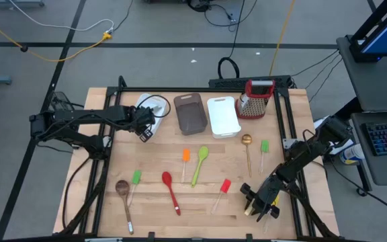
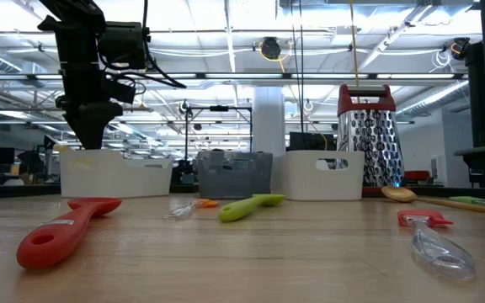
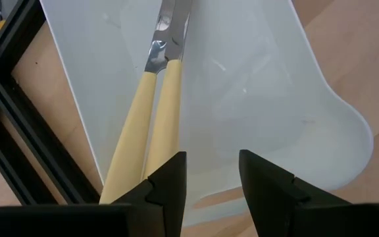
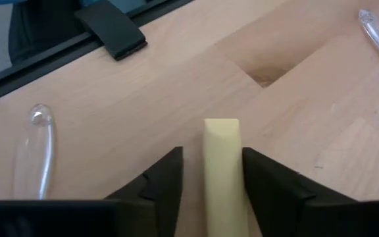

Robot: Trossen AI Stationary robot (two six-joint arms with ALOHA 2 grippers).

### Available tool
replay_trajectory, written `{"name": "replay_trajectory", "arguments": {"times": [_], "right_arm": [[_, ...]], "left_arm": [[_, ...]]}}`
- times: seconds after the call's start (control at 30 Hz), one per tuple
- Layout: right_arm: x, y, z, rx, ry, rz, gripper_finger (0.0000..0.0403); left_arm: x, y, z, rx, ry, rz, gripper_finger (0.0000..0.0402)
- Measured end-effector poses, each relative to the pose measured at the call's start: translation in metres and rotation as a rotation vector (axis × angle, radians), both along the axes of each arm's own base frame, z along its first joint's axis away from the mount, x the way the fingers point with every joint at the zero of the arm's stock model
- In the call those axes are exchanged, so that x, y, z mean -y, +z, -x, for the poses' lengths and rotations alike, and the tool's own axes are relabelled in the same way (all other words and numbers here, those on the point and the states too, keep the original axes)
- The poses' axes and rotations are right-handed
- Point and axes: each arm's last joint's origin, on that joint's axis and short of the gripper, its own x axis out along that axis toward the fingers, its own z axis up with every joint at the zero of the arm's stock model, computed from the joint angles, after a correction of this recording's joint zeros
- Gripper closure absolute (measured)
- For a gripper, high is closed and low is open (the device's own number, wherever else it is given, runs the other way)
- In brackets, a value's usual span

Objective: Pick & Place Kitchen Items
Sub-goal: Put the yellow knife into the left white bin

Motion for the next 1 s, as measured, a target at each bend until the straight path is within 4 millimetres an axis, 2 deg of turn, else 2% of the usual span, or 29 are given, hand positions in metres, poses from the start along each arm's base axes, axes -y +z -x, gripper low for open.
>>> {"name": "replay_trajectory", "arguments": {"times": [0.2, 0.43, 0.63, 0.77, 1.0], "right_arm": [[0.009, -0.006, 0.005, 0.069, -0.001, 0.021, 0.0329], [0.012, 0.001, -0.006, 0.212, -0.159, 0.007, 0.0330], [0.017, 0.017, -0.023, 0.422, -0.281, -0.008, 0.0329], [0.033, 0.017, -0.033, 0.473, -0.418, 0.076, 0.0323], [0.058, 0.021, -0.050, 0.503, -0.546, 0.075, 0.0329]], "left_arm": [[0.000, 0.000, 0.000, 0.001, 0.001, -0.001, 0.0256], [-0.001, 0.000, -0.002, 0.021, -0.002, -0.007, 0.0256], [-0.003, 0.003, -0.014, 0.114, -0.100, -0.032, 0.0256], [-0.001, 0.006, -0.023, 0.184, -0.176, -0.055, 0.0256], [0.005, 0.010, -0.035, 0.261, -0.285, -0.105, 0.0256]]}}
